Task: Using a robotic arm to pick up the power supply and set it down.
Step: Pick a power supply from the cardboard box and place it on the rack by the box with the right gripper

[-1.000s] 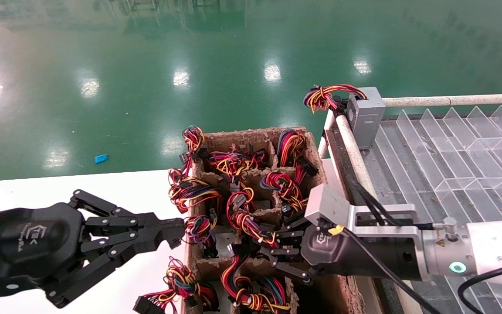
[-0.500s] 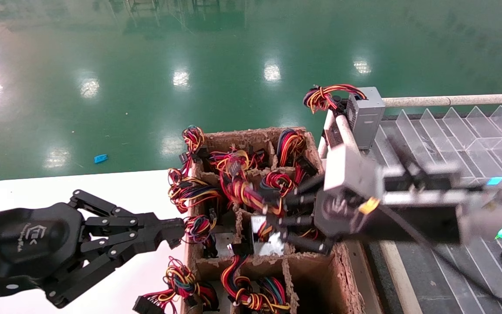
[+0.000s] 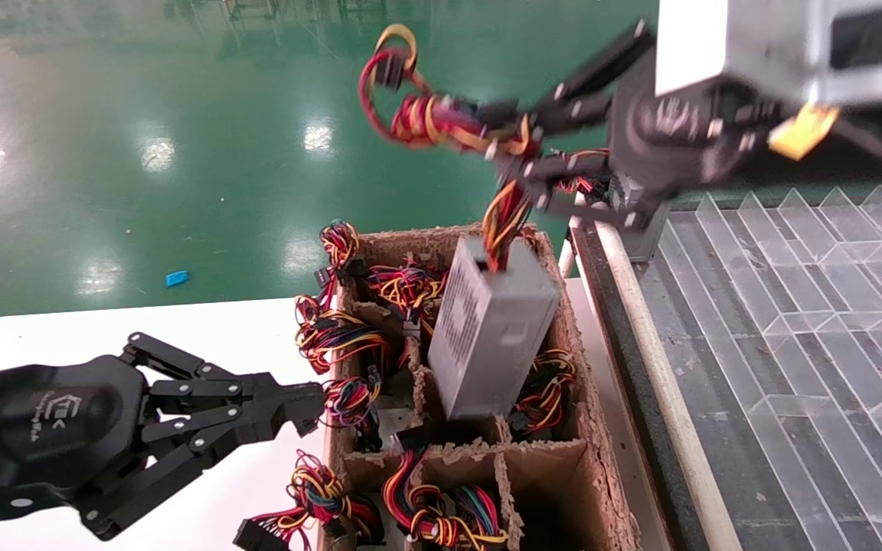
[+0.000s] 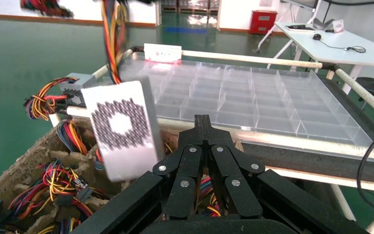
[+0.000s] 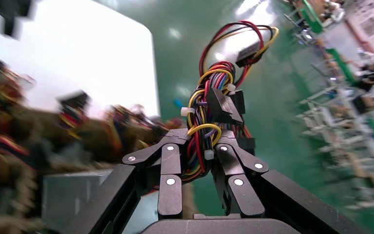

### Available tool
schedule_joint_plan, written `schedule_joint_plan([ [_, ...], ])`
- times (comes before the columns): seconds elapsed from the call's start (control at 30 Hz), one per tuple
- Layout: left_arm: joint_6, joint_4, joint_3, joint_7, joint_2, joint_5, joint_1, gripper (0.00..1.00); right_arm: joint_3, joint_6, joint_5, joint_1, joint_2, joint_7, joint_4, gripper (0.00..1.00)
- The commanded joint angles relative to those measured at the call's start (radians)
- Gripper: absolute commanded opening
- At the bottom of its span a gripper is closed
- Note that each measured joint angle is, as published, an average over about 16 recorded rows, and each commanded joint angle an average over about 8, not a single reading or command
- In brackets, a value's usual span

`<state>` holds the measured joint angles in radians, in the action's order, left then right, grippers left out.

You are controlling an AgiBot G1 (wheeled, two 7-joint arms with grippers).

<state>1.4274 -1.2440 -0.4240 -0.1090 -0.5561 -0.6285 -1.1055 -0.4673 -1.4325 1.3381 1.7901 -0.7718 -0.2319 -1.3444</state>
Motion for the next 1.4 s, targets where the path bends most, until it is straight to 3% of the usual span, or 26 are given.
schedule_joint_plan([
  [0.03, 0.000, 0.000, 0.000, 0.000, 0.000, 0.000, 0.000, 0.00, -0.003, -0.005, 0.032, 0.048, -0.003, 0.012, 0.001, 0.00],
  [0.77, 0.000, 0.000, 0.000, 0.000, 0.000, 0.000, 0.000, 0.00, -0.032, 0.077, 0.256, 0.174, -0.019, 0.220, 0.220, 0.00],
  [1.4, 0.000, 0.000, 0.000, 0.000, 0.000, 0.000, 0.000, 0.00, -0.057, 0.140, 0.348, 0.168, -0.017, 0.320, 0.368, 0.00],
])
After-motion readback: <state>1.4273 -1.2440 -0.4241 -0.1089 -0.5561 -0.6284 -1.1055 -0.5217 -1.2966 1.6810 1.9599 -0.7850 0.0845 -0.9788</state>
